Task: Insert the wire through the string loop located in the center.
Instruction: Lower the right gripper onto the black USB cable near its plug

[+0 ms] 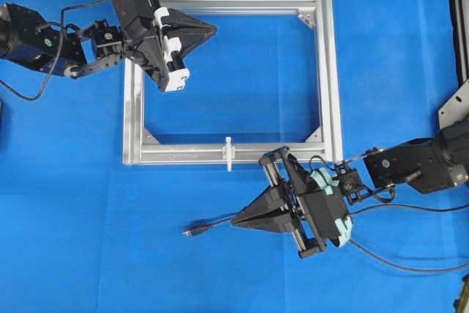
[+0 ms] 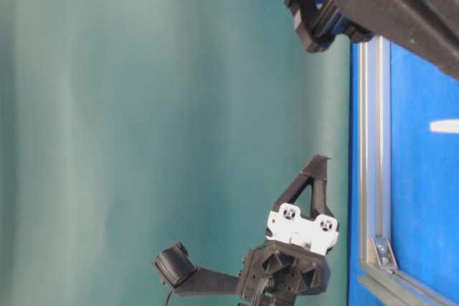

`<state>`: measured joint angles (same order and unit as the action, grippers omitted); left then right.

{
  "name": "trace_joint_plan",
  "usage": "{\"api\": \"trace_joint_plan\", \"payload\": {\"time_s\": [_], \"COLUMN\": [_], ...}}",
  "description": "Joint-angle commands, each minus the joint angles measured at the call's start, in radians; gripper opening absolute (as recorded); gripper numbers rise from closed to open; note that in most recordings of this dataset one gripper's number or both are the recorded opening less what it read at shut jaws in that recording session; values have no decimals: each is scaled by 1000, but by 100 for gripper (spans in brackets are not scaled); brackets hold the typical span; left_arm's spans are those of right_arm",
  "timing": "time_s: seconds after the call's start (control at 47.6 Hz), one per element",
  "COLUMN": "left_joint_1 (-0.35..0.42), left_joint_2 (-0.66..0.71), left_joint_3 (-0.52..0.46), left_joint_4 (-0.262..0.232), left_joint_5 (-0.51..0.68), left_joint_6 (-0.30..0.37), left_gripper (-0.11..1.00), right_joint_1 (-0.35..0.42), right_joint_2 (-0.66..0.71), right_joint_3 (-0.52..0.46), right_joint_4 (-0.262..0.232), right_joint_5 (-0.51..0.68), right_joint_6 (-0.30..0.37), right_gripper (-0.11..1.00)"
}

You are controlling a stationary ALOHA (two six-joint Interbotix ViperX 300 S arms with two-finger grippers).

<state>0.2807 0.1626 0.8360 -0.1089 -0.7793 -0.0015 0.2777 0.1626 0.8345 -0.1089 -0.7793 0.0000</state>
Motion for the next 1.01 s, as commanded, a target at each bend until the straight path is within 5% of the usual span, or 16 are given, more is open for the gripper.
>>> {"api": "trace_joint_plan", "payload": {"time_s": [0.0, 0.588, 0.714, 0.924, 0.987], "left_joint_1": [-12, -15, -15, -15, -15], "left_joint_2": [-49, -49, -51, -51, -51], "left_joint_3": [-31, -32, -32, -32, -31], "left_joint_4": [21, 21, 21, 21, 21], "left_joint_5": [12, 21, 21, 21, 23], "left_joint_6": [-2, -2, -2, -3, -3], "left_gripper": [0, 0, 0, 0, 0], "right_joint_1": [11, 21, 21, 20, 18], "right_joint_2": [-46, -57, -57, -55, -54], "right_joint_3": [-18, -52, -52, -55, -58], "right_joint_4": [-3, 0, 2, 17, 28], "right_joint_5": [2, 115, 130, 143, 149], "right_joint_6": [6, 84, 107, 112, 112], "right_gripper": [0, -1, 20, 83, 93]}}
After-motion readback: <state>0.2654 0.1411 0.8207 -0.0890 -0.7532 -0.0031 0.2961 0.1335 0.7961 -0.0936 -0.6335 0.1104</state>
